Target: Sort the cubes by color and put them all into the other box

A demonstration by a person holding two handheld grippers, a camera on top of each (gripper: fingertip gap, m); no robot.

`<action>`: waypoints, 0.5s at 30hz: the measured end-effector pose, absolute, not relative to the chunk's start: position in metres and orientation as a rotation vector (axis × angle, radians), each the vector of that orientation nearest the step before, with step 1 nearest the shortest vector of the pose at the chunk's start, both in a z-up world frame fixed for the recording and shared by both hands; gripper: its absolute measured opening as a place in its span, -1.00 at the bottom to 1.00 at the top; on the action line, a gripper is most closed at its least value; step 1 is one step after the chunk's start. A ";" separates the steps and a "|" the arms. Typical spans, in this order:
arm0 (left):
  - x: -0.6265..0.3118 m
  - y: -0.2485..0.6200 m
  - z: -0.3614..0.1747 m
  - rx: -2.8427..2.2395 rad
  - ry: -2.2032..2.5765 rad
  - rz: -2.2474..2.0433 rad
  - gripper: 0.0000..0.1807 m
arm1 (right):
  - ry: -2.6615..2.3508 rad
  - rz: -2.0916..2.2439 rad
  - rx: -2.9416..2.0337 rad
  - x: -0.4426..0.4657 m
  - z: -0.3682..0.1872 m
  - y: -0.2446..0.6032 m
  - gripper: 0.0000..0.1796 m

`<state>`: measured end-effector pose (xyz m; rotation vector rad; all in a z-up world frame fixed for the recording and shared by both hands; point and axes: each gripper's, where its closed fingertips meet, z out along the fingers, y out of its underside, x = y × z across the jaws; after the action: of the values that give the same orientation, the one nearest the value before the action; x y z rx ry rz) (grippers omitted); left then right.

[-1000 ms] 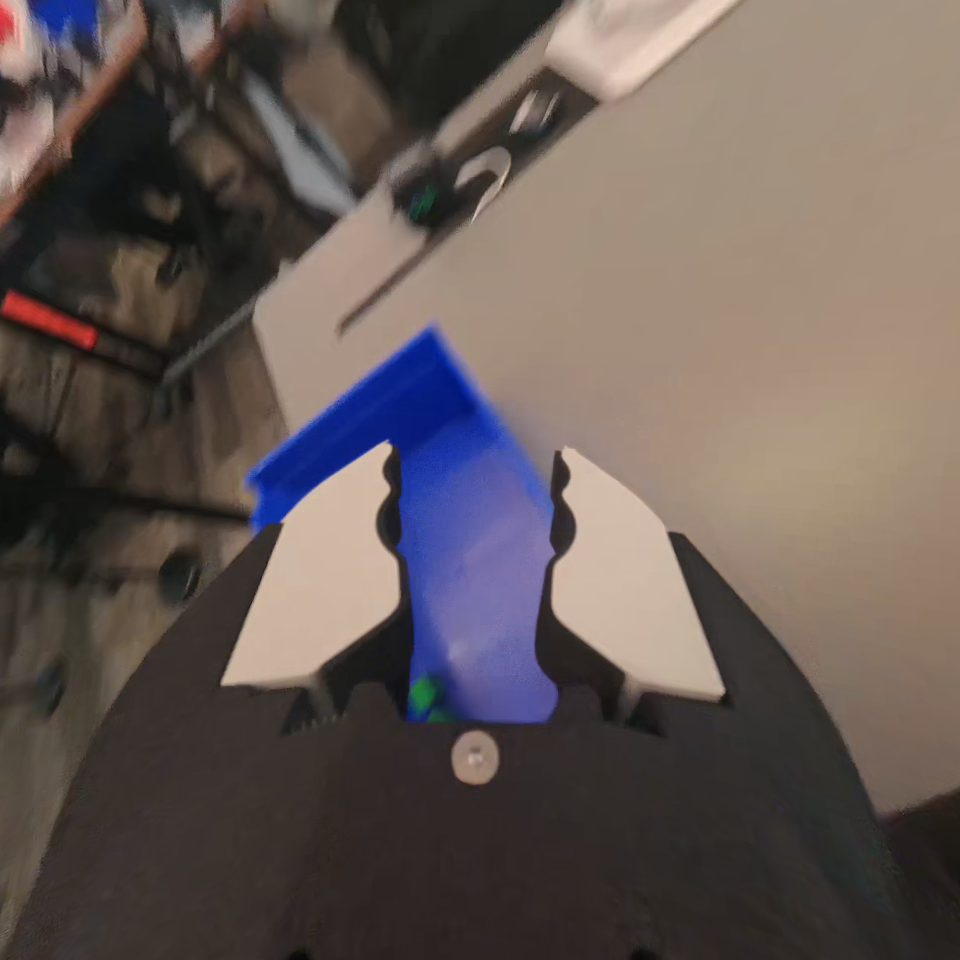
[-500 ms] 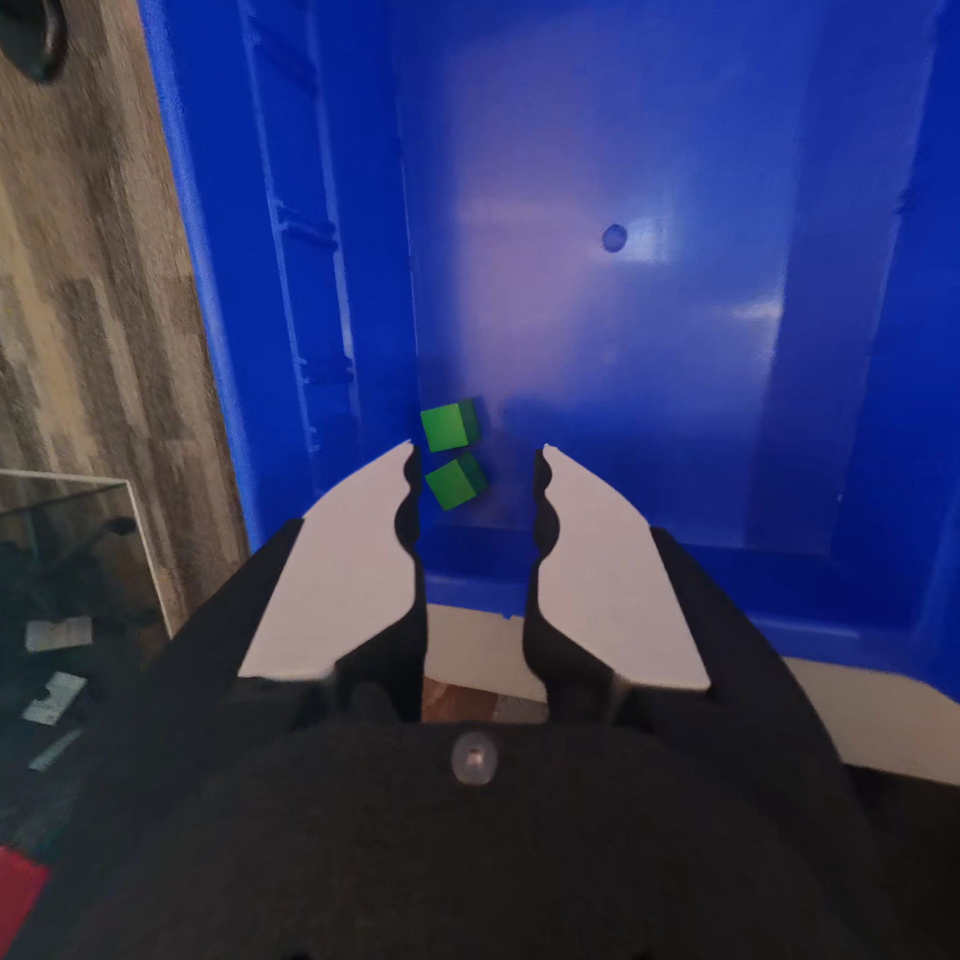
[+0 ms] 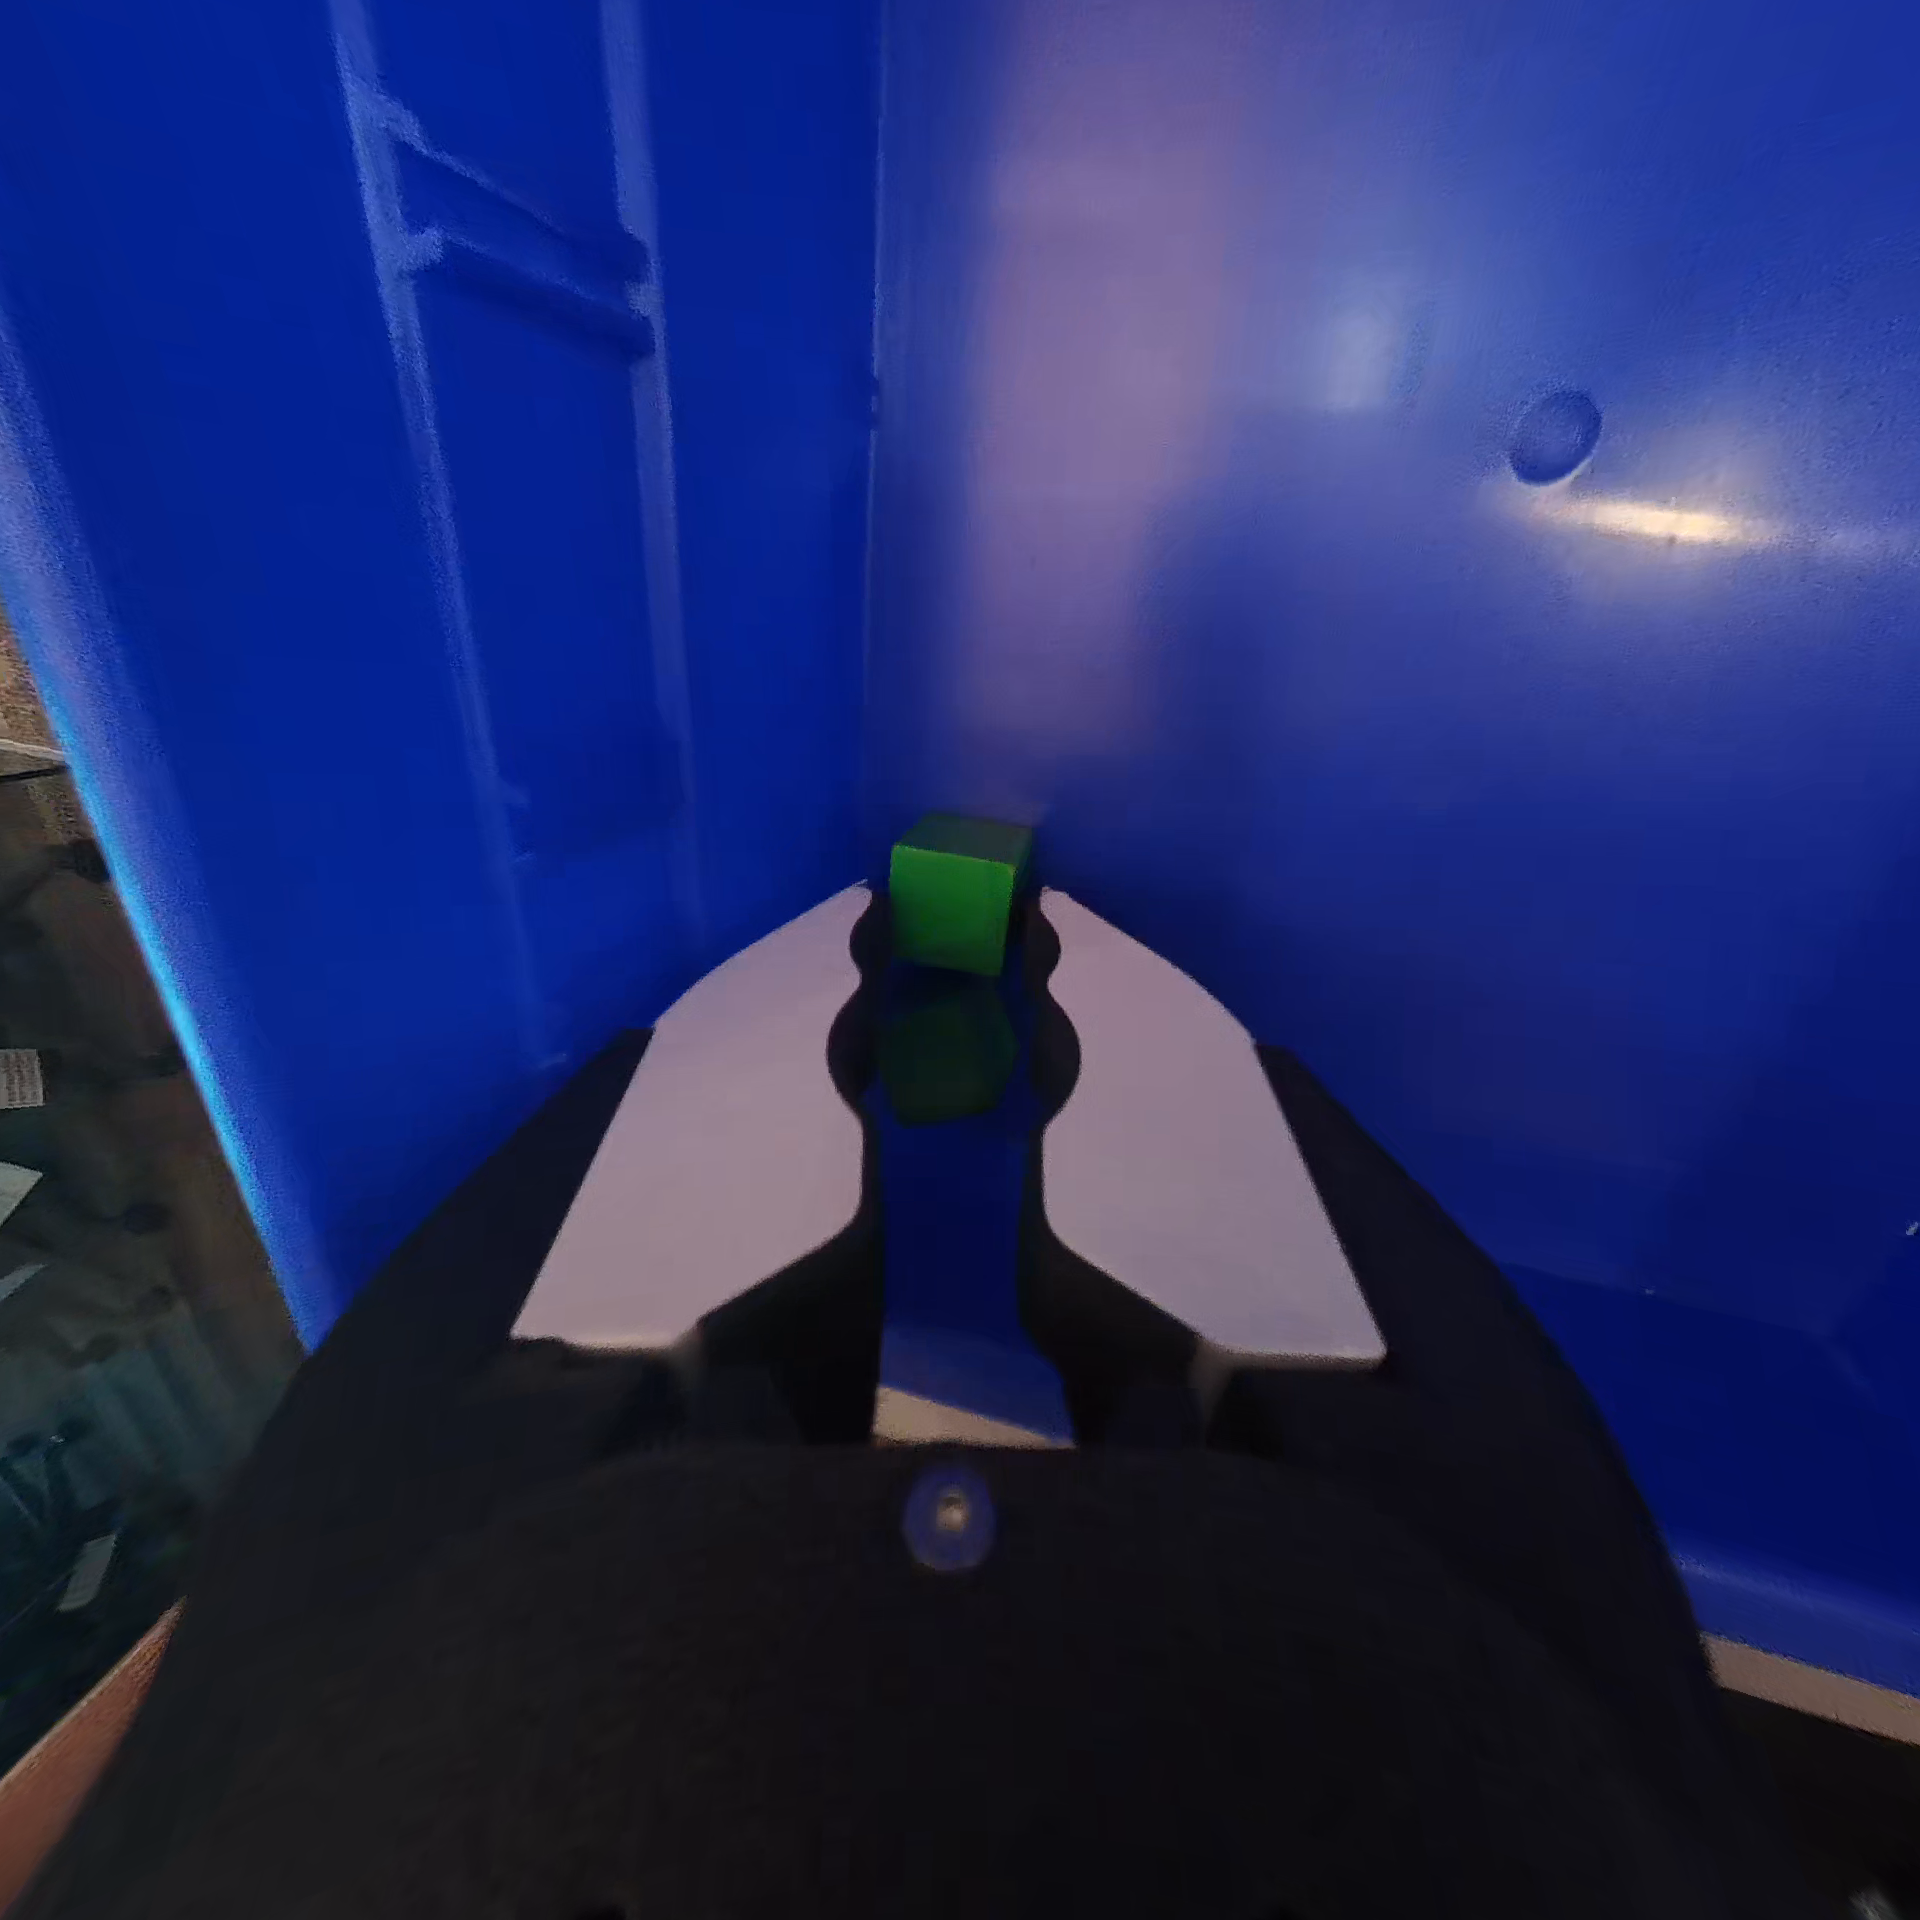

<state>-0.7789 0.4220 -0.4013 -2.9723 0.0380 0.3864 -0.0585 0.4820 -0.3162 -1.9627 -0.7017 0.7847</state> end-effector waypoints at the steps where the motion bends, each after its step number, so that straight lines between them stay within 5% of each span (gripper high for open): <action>1: -0.780 0.423 -0.401 -2.977 0.041 0.384 -0.73 | -0.706 0.785 -1.960 -0.059 -0.316 0.481 -0.18; 7: -0.780 0.437 -0.375 -2.888 0.172 0.433 -0.76 | -0.718 0.793 -1.932 -0.061 -0.313 0.478 -0.22; 15: -0.640 0.498 -0.221 -2.206 0.445 -0.162 -0.77 | -0.748 0.806 -1.801 -0.073 -0.295 0.473 -0.22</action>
<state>-0.6395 0.4977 -0.2213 -2.2056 0.4449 -0.1624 -0.0735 0.4729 -0.2954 -1.8010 -0.7482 0.8063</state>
